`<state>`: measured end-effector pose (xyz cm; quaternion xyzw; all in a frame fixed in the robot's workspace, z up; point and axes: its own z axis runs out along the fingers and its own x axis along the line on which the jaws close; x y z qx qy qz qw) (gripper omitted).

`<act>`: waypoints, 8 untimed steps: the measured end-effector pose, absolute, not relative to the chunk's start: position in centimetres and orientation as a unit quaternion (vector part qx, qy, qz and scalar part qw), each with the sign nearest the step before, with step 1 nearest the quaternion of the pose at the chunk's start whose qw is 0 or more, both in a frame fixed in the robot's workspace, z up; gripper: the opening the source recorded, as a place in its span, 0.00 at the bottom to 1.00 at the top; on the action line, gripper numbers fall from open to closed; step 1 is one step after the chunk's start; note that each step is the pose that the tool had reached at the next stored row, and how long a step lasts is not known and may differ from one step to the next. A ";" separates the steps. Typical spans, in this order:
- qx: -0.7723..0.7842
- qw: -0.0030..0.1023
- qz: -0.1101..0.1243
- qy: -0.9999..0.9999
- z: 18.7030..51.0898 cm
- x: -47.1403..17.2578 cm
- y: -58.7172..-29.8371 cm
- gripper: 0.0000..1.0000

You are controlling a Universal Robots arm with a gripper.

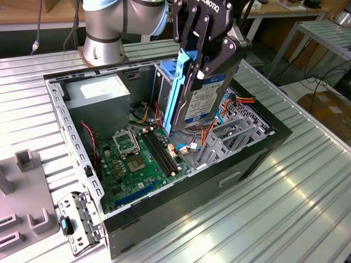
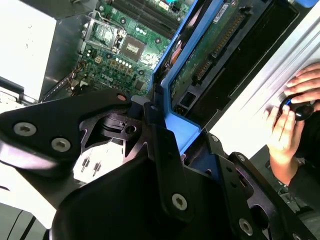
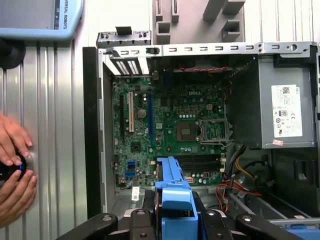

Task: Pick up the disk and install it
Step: 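Insert the disk into the insertion slot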

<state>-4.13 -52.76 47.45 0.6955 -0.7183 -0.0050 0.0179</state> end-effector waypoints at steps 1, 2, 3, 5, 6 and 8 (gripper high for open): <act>0.695 0.018 -0.005 -0.718 47.4 -3.4 -52.8 0.37; 0.695 0.018 -0.005 -0.718 47.4 -2.6 -52.8 0.37; 0.695 0.018 -0.005 -0.718 47.4 -2.3 -52.8 0.37; 0.695 0.017 -0.004 -0.718 47.3 -1.4 -52.8 0.37; 0.695 0.017 -0.004 -0.718 47.3 -1.0 -52.8 0.37; 0.695 0.016 -0.003 -0.718 47.2 -0.1 -52.8 0.37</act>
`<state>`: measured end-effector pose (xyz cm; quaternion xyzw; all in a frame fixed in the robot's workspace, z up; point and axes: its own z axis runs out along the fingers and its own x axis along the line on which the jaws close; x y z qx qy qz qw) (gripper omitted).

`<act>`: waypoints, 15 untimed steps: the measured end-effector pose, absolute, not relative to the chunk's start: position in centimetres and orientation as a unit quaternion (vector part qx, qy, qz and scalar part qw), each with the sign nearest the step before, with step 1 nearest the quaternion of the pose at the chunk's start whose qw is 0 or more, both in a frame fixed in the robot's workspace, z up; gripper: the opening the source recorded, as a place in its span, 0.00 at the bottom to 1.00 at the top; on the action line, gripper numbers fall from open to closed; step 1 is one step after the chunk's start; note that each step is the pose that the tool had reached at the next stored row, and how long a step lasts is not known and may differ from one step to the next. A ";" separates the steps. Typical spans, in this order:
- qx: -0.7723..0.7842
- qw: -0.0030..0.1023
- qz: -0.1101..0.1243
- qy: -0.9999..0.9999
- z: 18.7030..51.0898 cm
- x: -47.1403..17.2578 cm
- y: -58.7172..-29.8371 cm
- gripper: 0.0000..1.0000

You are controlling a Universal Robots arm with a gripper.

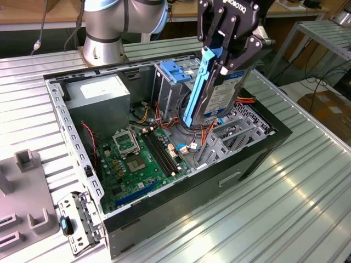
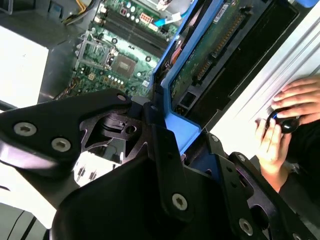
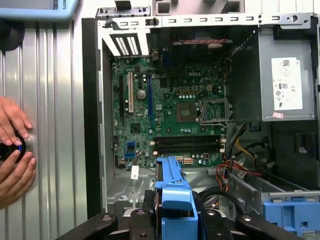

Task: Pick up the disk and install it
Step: 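Insert the disk into the insertion slot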

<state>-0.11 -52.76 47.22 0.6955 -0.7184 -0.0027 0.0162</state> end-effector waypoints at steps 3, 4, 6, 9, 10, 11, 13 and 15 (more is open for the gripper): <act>0.695 0.015 -0.001 -0.718 47.1 0.9 -52.8 0.37; 0.695 0.015 -0.001 -0.718 47.1 1.1 -52.8 0.37; 0.695 0.015 -0.001 -0.718 47.0 1.3 -53.2 0.37; 0.695 0.015 -0.001 -0.718 46.8 1.5 -53.6 0.37; 0.695 0.015 -0.001 -0.718 46.7 1.6 -53.6 0.37; 0.695 0.015 -0.001 -0.718 46.7 1.8 -53.6 0.37; 0.695 0.015 -0.001 -0.718 46.6 2.7 -53.7 0.37; 0.695 0.015 -0.001 -0.718 46.5 3.3 -53.7 0.37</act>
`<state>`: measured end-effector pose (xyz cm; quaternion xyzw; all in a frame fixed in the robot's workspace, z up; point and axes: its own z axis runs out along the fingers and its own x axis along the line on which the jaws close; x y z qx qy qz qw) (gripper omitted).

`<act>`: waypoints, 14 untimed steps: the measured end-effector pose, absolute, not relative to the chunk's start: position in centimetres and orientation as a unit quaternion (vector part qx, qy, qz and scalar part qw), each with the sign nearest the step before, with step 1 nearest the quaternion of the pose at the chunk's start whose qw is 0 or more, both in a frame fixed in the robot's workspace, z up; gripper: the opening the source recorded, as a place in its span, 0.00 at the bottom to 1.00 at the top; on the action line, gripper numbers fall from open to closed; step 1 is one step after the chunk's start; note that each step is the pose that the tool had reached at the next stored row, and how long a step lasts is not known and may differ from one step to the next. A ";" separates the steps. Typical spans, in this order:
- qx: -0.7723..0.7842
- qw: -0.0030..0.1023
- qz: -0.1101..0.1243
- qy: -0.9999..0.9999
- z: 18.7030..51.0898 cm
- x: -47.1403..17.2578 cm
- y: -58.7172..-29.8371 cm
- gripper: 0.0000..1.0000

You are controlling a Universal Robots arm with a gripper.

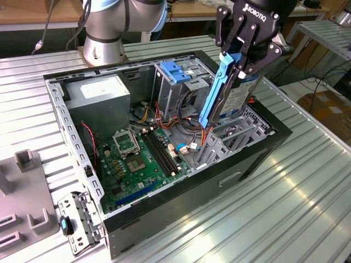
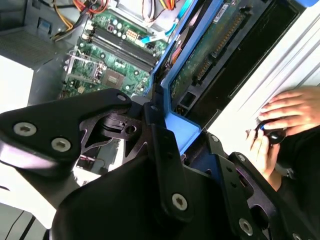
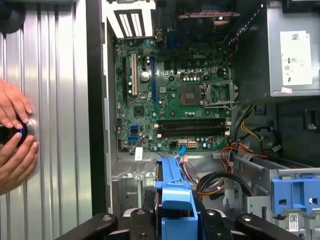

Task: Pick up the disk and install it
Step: 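Insert the disk into the insertion slot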

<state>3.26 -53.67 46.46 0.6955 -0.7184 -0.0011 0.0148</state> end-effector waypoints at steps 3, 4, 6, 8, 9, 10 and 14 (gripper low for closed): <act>0.695 0.015 -0.001 -0.718 46.4 3.6 -53.7 0.37; 0.695 0.015 -0.001 -0.718 46.4 3.6 -53.7 0.37; 0.695 0.015 -0.001 -0.718 46.3 3.9 -53.7 0.37; 0.695 0.015 -0.001 -0.718 46.3 3.9 -53.7 0.37; 0.695 0.015 -0.001 -0.718 46.3 3.9 -53.7 0.37; 0.695 0.015 -0.001 -0.718 46.3 3.9 -53.7 0.37; 0.695 0.015 -0.001 -0.718 46.2 3.9 -53.7 0.37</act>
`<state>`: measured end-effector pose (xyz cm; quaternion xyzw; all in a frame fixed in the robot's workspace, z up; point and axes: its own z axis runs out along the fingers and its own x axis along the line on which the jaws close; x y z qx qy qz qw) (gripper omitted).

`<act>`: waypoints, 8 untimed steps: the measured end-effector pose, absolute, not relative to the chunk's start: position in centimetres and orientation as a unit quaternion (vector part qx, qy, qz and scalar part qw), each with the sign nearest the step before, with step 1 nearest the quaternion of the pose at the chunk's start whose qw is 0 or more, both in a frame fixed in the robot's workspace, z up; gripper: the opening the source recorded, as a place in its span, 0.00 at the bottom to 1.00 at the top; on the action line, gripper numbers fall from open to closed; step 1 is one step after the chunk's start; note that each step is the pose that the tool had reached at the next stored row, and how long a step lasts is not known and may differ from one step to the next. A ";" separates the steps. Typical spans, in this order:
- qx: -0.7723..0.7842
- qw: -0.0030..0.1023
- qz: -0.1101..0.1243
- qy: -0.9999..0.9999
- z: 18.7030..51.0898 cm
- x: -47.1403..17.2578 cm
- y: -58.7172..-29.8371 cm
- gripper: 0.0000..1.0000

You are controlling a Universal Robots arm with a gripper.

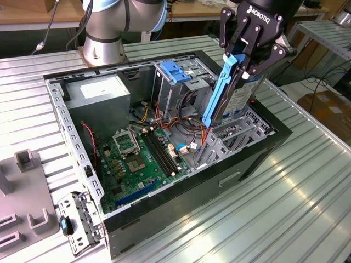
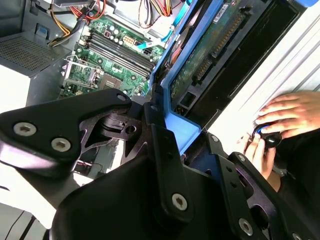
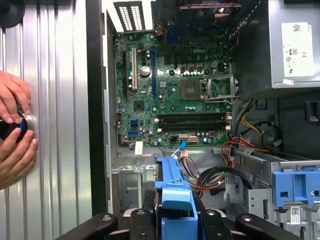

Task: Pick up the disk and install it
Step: 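Insert the disk into the insertion slot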

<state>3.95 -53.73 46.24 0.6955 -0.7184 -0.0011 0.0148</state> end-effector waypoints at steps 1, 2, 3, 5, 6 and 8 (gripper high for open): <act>0.695 0.015 -0.001 -0.718 46.2 4.0 -53.7 0.37; 0.695 0.015 -0.001 -0.718 46.2 4.0 -53.8 0.37; 0.695 0.015 -0.001 -0.718 46.2 4.1 -53.8 0.37; 0.695 0.015 -0.001 -0.718 46.2 4.5 -53.8 0.37; 0.695 0.015 -0.001 -0.718 46.2 4.7 -53.8 0.37; 0.696 0.015 -0.001 -0.718 46.1 4.9 -53.8 0.37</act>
